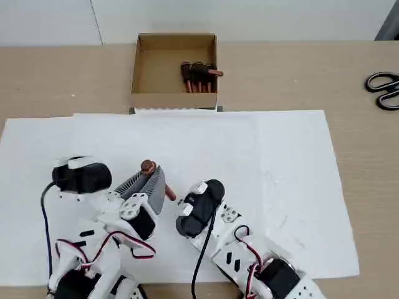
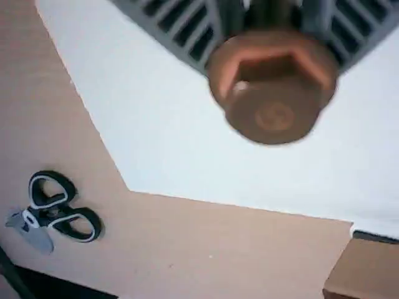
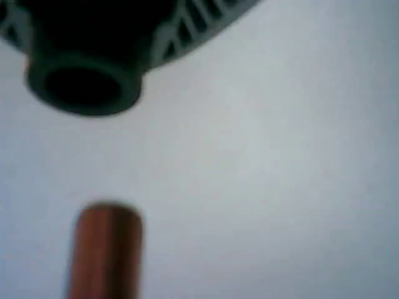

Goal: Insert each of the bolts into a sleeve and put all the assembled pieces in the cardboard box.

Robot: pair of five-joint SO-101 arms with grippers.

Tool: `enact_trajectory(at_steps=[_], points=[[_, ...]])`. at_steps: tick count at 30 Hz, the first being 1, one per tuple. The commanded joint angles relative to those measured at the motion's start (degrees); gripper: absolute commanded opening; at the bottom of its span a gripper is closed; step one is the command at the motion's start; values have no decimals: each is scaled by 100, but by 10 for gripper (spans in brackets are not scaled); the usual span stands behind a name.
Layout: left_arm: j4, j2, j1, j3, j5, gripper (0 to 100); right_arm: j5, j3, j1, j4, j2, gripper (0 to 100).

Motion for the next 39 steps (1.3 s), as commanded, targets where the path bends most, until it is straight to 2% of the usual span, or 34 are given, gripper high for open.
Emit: enact_trajectory(at_steps=[1,16,22,30,39], points=[[-141,-35,44,-13,26,6,378,35,-48,-488,-40,3],[-70,-35,53,-13,149,6,475,-62,-48,-620,-40,3],[-70,-35,448,136,149,6,475,-70,-48,-620,-40,3],[-88,-35,422,180,132,6,484,-149,-365,-620,-40,3],[-70,-35,413,215,0,6,484,-440,-330,-620,-40,3]])
